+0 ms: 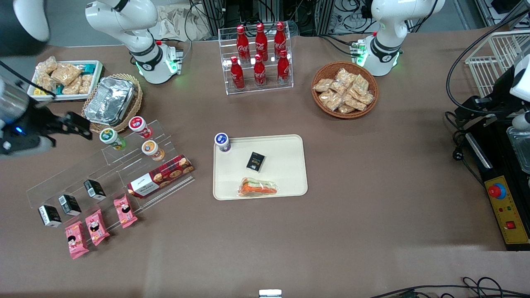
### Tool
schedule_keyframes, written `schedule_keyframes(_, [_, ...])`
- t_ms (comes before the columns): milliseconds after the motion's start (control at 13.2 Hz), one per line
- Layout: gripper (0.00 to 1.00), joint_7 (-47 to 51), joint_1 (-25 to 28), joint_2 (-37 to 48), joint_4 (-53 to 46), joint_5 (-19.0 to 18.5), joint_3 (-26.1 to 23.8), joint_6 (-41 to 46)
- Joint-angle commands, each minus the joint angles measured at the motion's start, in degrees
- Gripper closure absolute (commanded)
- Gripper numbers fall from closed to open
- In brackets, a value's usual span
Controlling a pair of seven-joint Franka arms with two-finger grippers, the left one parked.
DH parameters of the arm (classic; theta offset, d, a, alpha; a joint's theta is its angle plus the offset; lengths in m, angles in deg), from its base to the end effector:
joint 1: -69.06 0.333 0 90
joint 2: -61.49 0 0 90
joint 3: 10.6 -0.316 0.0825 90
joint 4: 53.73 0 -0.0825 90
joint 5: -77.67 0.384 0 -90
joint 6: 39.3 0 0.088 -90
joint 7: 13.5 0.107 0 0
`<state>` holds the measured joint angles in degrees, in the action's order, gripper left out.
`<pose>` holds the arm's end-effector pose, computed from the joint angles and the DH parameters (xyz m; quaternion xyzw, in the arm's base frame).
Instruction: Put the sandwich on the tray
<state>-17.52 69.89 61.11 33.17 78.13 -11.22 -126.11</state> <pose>0.5512 0.0148 0.6414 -0.9988 -0.0479 0.0040 0.0041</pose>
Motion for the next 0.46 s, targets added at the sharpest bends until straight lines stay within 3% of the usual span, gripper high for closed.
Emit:
schedule_keyframes(0, [0.0,0.2,-1.0,6.4,7.3,-0.4,1.7,-1.6])
schedule_keyframes(380, [0.0,0.1,-1.1,5.9,8.5,0.5,1.9,-3.7])
